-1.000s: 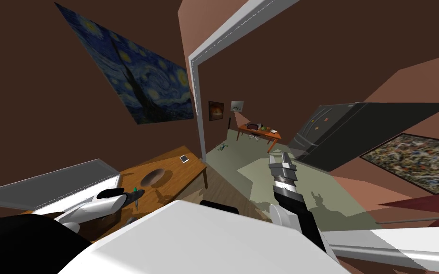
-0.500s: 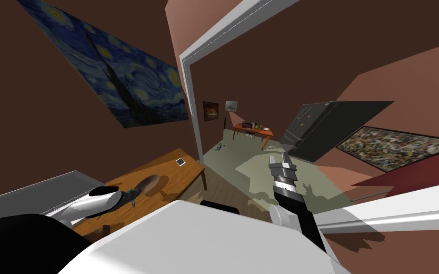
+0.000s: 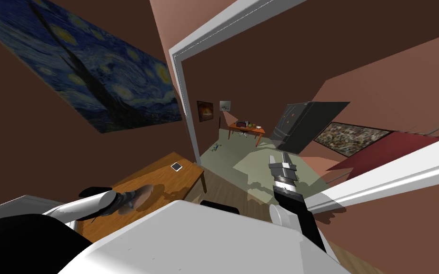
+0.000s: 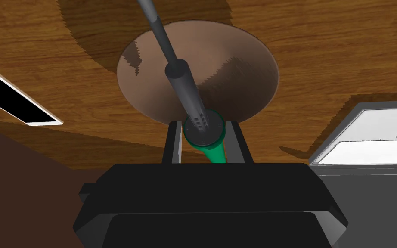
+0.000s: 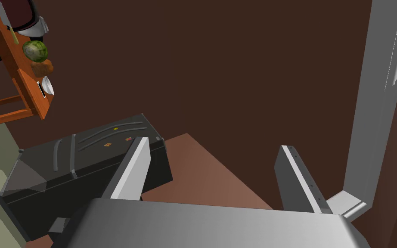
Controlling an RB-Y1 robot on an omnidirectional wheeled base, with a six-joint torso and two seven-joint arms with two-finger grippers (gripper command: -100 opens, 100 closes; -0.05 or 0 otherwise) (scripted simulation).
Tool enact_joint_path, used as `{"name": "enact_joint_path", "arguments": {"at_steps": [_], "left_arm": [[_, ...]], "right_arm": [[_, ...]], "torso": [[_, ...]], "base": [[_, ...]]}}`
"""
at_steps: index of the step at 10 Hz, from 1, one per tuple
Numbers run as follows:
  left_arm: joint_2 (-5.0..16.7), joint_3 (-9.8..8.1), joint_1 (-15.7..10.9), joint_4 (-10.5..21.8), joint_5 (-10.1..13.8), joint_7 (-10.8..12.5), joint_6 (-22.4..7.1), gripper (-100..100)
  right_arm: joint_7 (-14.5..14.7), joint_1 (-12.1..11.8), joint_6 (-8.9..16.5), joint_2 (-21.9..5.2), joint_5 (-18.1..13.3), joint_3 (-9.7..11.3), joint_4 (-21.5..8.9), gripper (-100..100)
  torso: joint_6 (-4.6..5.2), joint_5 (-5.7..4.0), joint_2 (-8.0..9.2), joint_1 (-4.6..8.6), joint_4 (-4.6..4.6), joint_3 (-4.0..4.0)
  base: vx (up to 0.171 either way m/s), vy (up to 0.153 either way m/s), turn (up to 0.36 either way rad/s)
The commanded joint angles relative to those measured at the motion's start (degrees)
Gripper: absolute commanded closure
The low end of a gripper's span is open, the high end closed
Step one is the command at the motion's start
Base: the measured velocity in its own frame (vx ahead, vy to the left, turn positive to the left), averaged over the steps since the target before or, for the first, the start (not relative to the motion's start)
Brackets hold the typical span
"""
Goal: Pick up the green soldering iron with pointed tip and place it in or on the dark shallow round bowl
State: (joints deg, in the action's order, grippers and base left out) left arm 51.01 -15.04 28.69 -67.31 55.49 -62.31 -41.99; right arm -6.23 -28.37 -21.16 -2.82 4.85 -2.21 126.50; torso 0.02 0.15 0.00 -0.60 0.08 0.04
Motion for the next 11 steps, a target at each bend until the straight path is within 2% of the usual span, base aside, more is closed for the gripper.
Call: {"name": "enact_joint_path", "arguments": {"at_steps": [1, 2, 3, 4, 8, 9, 10, 11], "left_arm": [[0.0, -1.08, 0.4, 0.0, 1.9, 0.4, -2.0, 100], [0.0, -1.58, 0.6, 0.1, 2.9, 0.4, -2.8, 100], [0.1, -1.22, 0.3, 0.1, 2.2, 0.3, -2.2, 100], [0.2, -1.32, 0.2, 0.1, 2.3, 0.4, -2.3, -100], [0.2, -1.32, 0.2, 0.1, 2.3, 0.4, -2.3, -100], [0.2, -1.32, 0.2, 0.1, 2.3, 0.4, -2.3, 0], [2.1, -2.61, 1.3, -1.1, 4.2, -0.3, -4.0, -100], [2.8, -3.03, 1.6, -1.5, 4.9, -0.6, -4.5, -100]], "right_arm": [[0.0, 0.0, 0.0, 0.0, 0.0, 0.0, 0.0, 0], [0.0, 0.0, 0.0, 0.0, 0.0, 0.0, 0.0, 0], [0.0, 0.0, 0.0, 0.0, 0.0, 0.0, 0.0, 0], [0.0, 0.0, 0.0, 0.0, 0.0, 0.0, 0.0, 0], [0.0, 0.0, 0.0, 0.0, 0.0, 0.0, 0.0, 0], [0.0, 0.0, 0.0, 0.0, 0.0, 0.0, 0.0, 0], [0.0, 0.0, 0.0, 0.0, 0.0, 0.0, 0.0, 0], [0.0, 0.0, 0.0, 0.0, 0.0, 0.0, 0.0, 0]], "torso": [[0.00, 0.00, 0.00, 0.00, 0.00, 0.00], [0.02, 0.02, -0.03, -0.02, 0.00, -0.01], [-0.01, 0.04, 0.00, -0.01, 0.00, 0.00], [-0.11, 0.02, 0.02, 0.23, -0.02, 0.00], [-0.11, -0.06, 0.03, 0.55, -0.02, 0.00], [-0.11, -0.06, 0.03, 0.55, -0.02, 0.00], [-0.11, -0.07, 0.03, 0.55, -0.02, 0.00], [-0.13, -0.10, -0.03, 0.66, -0.03, -0.02]], "base": [[0.005, 0.147, -0.267], [-0.008, 0.140, -0.227], [-0.006, 0.066, -0.056], [0.001, 0.014, 0.003], [0.000, 0.001, 0.000], [0.000, 0.000, 0.000], [0.021, -0.033, 0.076], [0.031, -0.044, 0.082]]}}
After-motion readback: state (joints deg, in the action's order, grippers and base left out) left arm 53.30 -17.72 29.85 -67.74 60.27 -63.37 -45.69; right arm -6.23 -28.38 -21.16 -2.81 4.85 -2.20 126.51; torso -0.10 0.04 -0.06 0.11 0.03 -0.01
